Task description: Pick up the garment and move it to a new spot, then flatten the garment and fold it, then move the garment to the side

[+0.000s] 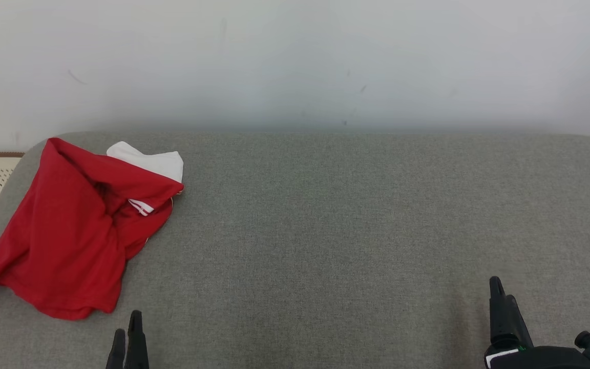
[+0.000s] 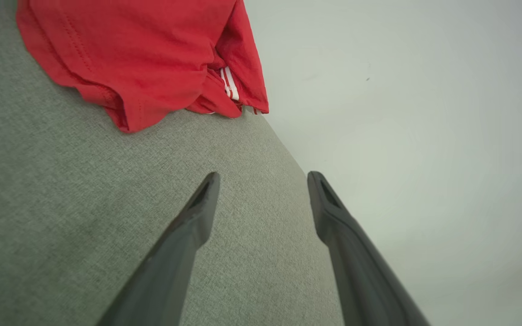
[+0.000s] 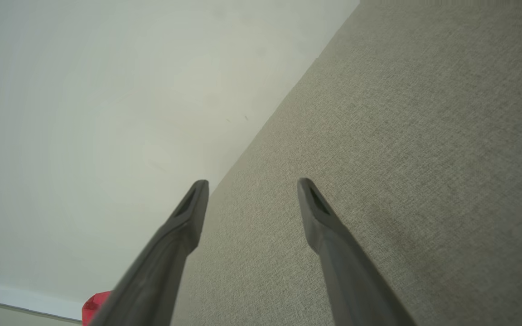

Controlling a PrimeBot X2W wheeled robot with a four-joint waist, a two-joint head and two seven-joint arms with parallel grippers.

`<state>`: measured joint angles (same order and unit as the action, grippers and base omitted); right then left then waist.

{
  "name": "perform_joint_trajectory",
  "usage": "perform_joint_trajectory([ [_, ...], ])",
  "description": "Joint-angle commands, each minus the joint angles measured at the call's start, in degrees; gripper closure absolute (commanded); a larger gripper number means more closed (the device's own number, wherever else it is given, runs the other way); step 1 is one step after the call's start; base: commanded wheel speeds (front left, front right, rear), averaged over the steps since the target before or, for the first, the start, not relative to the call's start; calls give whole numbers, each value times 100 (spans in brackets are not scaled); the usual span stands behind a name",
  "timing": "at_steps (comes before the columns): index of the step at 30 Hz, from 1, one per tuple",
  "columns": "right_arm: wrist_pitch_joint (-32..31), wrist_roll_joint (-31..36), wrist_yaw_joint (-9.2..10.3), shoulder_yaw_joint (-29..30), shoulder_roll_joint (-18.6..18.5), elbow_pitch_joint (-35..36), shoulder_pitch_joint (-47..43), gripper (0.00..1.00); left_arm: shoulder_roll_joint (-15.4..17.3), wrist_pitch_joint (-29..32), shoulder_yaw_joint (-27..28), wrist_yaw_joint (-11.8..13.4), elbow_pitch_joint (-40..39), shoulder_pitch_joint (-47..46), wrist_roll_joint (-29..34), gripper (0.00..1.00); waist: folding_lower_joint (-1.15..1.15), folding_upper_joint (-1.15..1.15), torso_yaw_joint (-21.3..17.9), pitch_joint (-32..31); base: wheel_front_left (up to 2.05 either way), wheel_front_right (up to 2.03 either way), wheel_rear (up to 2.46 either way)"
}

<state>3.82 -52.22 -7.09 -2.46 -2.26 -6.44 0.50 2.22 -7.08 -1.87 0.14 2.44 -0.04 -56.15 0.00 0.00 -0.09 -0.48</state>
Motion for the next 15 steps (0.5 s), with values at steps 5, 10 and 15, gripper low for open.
perform_joint_trajectory([
  [5,149,710,-38,-121,-47,147,16,0,56,-105,-73,87,-45,-113,834,0,0,0,-6,0,0,0,0],
  [10,202,1256,-40,-192,-51,212,12,0,72,-173,-127,156,2,-151,1419,0,0,0,-6,-7,0,0,0],
  [15,234,1815,-42,-258,-54,304,-1,0,117,-236,-183,273,39,-188,1994,0,0,0,-10,-19,0,0,0],
])
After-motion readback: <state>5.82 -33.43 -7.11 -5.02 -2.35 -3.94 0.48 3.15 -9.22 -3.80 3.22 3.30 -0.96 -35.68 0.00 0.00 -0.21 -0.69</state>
